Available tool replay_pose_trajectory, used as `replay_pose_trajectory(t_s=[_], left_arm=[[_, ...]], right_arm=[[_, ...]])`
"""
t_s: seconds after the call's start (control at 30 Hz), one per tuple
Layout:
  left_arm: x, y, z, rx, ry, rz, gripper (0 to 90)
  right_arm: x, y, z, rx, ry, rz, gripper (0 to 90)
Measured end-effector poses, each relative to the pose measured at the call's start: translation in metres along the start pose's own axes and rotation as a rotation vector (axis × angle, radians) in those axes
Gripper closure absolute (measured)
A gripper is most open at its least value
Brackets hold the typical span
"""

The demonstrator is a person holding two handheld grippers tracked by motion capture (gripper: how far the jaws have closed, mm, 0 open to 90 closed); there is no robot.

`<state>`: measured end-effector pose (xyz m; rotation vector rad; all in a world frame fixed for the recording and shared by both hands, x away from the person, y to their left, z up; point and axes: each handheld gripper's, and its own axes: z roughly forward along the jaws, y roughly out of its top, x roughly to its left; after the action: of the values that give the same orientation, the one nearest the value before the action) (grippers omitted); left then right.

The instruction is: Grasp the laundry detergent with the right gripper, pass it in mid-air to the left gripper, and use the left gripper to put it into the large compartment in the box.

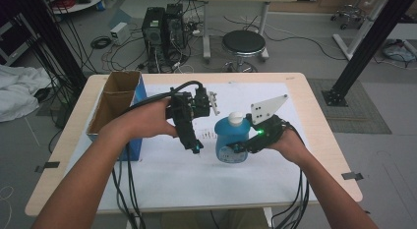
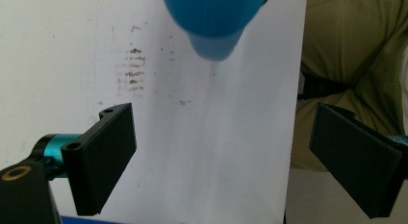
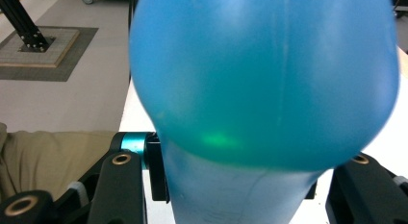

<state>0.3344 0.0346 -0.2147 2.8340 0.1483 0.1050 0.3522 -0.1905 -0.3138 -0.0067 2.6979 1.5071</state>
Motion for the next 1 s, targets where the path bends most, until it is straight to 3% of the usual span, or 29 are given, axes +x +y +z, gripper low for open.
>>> replay_pose_trajectory(t_s=[0.4, 1.0], left_arm=[[0.006, 0.020, -0.001, -0.007, -0.032, 0.013, 9.3], [0.010, 0.034, 0.002, -0.027, -0.039, 0.034, 9.2]], right_arm=[[0.000, 0.010, 0.012, -0.006, 0.029, -0.011, 45.7], [-0.002, 0.025, 0.030, 0.004, 0.060, -0.017, 45.6]])
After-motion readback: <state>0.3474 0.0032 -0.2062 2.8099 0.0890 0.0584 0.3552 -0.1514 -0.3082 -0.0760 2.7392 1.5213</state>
